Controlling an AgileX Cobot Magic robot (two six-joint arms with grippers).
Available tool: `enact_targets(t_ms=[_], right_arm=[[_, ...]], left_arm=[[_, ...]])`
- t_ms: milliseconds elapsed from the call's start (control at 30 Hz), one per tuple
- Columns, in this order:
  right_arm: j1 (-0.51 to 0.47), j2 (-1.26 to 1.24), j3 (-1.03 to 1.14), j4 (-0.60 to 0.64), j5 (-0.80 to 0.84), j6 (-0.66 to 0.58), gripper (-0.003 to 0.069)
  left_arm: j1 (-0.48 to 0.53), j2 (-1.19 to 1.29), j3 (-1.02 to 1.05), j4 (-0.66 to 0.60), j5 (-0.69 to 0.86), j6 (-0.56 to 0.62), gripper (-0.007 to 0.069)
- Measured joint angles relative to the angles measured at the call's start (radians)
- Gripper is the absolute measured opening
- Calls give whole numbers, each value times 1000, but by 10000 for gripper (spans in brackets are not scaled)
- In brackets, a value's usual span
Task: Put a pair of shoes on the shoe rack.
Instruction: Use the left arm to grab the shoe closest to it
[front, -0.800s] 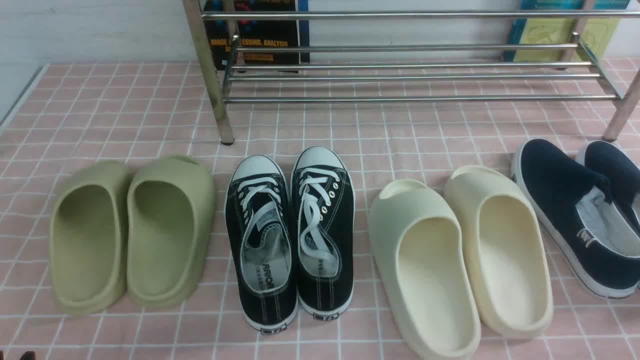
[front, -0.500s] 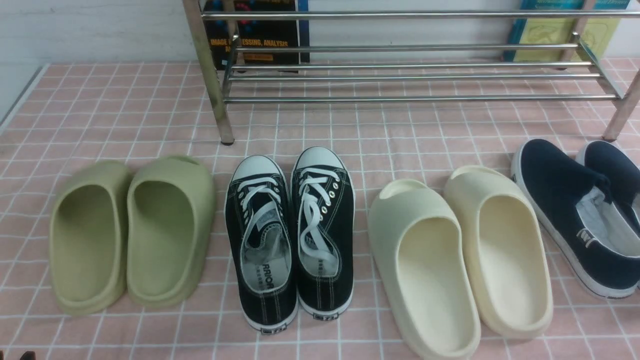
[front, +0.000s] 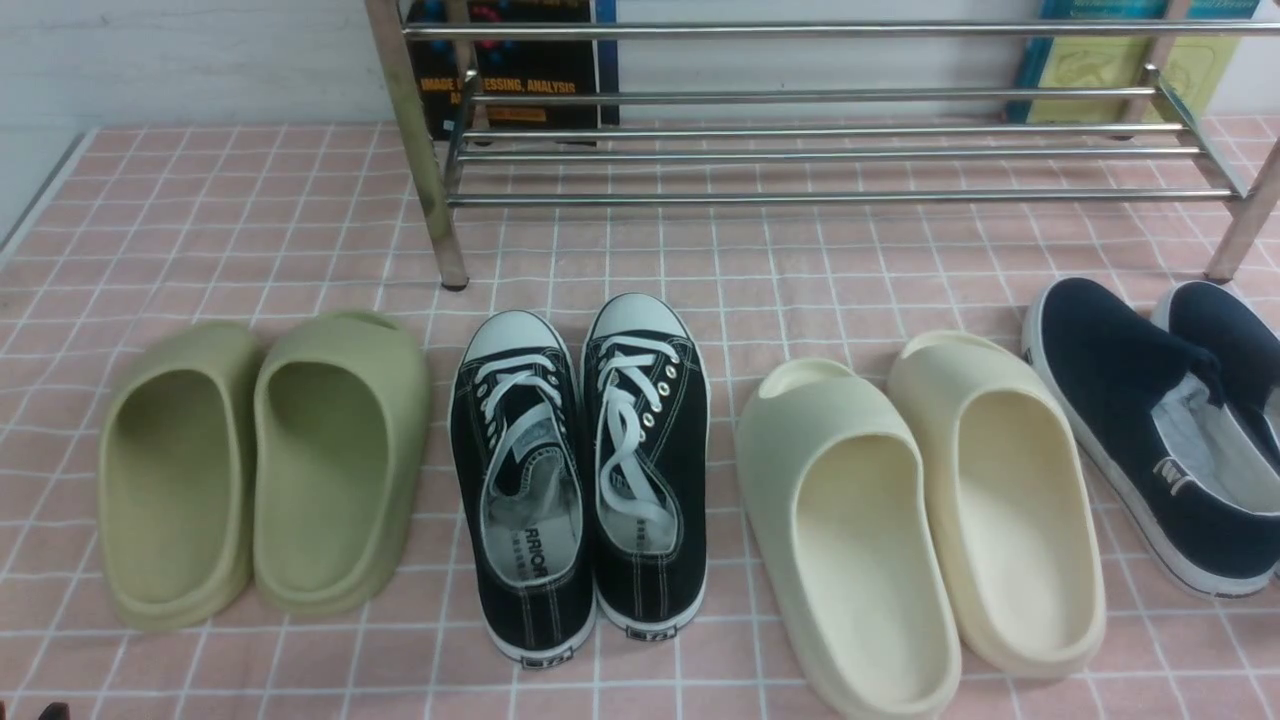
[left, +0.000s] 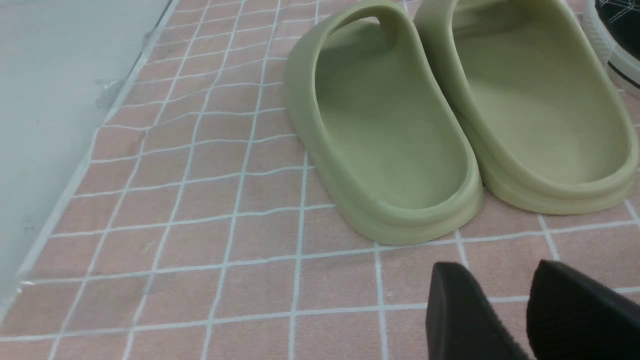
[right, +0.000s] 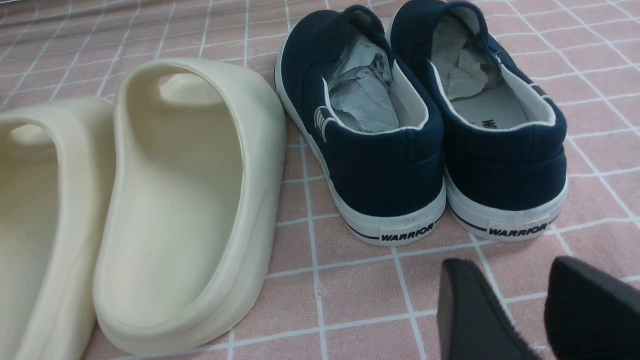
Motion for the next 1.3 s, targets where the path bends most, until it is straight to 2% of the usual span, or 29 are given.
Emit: enact_targets(t_ms=[133, 267, 367, 400, 467, 533, 933, 1033, 1133, 1167, 1233, 1300], right_arm=[[0, 0, 0, 0, 0, 0, 240], [0, 0, 0, 0, 0, 0, 240], [0, 0, 0, 0, 0, 0, 240], [0, 0, 0, 0, 0, 0, 240], [0, 0, 0, 0, 0, 0, 240], [0, 0, 0, 0, 0, 0, 240], [0, 0, 0, 0, 0, 0, 240], [0, 0, 0, 0, 0, 0, 240], [0, 0, 0, 0, 0, 0, 240], [0, 0, 0, 0, 0, 0, 240], [0, 0, 0, 0, 0, 0, 240], [0, 0, 0, 0, 0, 0, 240]], left_arm=[[0, 0, 1, -15, -16, -33, 240], [0, 0, 4, -144, -74, -189, 240], [0, 0, 4, -399, -170, -461, 240], [0, 0, 4, -412, -175, -476, 240], [0, 0, 4, -524, -211, -613, 240], [0, 0, 4, -566, -218, -680, 240], [0, 0, -25, -559, -219, -674, 240], [0, 2, -165, -482, -96, -588, 207], [0, 118, -400, -299, 194, -523, 71], [0, 129, -412, -287, 194, -523, 64], [0, 266, -560, -154, 416, -496, 13], [0, 348, -639, -90, 519, -468, 3]])
